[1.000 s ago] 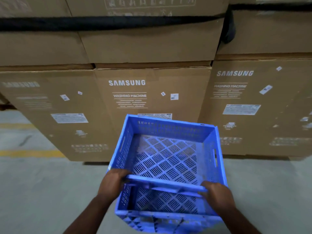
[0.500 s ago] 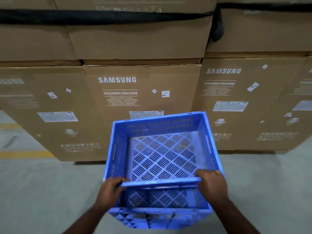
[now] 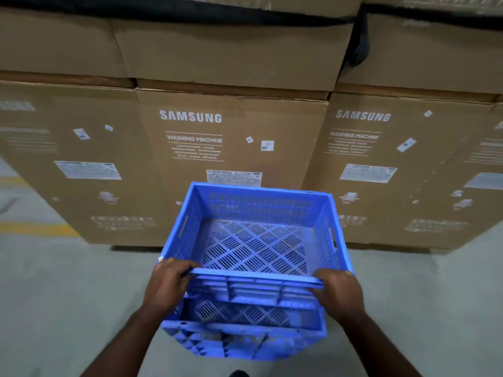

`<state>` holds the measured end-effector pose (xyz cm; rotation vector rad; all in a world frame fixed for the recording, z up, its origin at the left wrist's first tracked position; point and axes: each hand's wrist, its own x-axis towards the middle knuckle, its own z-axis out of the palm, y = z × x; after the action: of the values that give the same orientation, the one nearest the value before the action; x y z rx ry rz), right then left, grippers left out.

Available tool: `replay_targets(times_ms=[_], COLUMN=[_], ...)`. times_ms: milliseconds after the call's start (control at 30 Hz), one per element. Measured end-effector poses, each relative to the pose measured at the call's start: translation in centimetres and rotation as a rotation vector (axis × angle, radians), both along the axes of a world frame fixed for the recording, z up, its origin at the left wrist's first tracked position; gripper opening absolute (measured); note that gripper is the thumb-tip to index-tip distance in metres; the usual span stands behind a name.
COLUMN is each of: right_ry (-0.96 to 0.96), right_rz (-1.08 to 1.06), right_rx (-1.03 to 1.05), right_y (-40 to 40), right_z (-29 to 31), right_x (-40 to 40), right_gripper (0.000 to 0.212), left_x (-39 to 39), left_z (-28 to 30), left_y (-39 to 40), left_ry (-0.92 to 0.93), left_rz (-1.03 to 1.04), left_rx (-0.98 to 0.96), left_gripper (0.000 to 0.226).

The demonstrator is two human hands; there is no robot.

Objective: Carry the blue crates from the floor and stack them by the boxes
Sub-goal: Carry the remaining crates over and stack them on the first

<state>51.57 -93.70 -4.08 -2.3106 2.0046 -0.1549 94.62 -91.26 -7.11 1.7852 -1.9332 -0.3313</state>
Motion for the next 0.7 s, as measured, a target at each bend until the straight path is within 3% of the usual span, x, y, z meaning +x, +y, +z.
replay_targets(times_ms=[133,233,333,467,567,700], right_ry=[-0.013,-0.056,-0.091,-0.088,-0.051,-0.042], right_rz=[0.101,0.052,0.102,0.126,-0.031,0.005], right_rx=[-0.037,-0.025,-0.059,-0.083,0.029,-0.005], right_y=[1.8,2.1,2.9,4.5,3.1,2.4], right_z=[-0.5,-2.1,-1.2,-1.9,-3.2,-1.6], right_x=[1.7,0.8,1.2,2.8,1.7,1.6], right_gripper=[0.023,0.019,0.026,0.031,0.034,0.035], left_x=[1.9,0.5,1.7,5.0,2.9,2.2], left_z=[-1.2,-0.4,0.4,1.1,2.7,4.2], left_y=[2.5,4.4,4.1,2.4,1.8,1.4], left_ry=[-0.018,-0.039,-0.037,-0.150,-0.210,-0.099], left_rz=[-0.022,-0.037,-0.009,-0.086,-0.136,-0.036], left_rx=[0.095,0.019,0.015,0.149,0.064,-0.009], left_gripper=[0.019,0.023,0.023,0.021,0.022,0.021])
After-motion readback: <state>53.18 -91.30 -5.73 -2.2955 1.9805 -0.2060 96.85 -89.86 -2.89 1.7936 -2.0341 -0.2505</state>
